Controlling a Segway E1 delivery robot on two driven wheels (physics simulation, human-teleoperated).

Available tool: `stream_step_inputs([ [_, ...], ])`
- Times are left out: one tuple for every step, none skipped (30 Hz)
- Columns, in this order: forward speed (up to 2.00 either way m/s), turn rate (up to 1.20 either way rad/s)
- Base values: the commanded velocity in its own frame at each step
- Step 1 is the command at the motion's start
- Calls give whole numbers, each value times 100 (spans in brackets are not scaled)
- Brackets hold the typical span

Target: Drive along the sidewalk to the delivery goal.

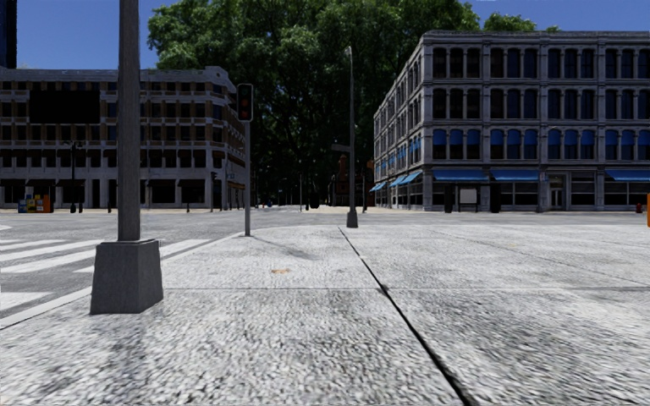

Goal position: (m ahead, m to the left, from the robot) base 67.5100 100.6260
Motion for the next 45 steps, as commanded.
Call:
stream_step_inputs([
  [195, 0],
  [195, 0],
  [195, 0],
  [195, 0],
  [195, 0],
  [195, 0],
  [195, 0],
  [195, 0],
  [195, 0],
  [195, 0],
  [195, 0],
  [195, 0],
  [195, 0],
  [195, 0],
  [195, 0],
  [195, 0],
  [195, 0],
  [195, 0],
  [195, 0],
  [195, 0],
  [195, 3],
  [195, 11],
  [195, 19],
  [195, 24],
  [195, 24],
  [195, 34],
  [195, 39],
  [195, 41],
  [195, 42],
  [195, 42],
  [195, 42],
  [195, 42],
  [195, 42],
  [195, 43],
  [195, 44],
  [195, 44],
  [195, 44],
  [195, 44],
  [195, 46],
  [195, 49],
  [195, 49],
  [195, 53],
  [195, 54],
  [195, 55],
  [195, 55],
])
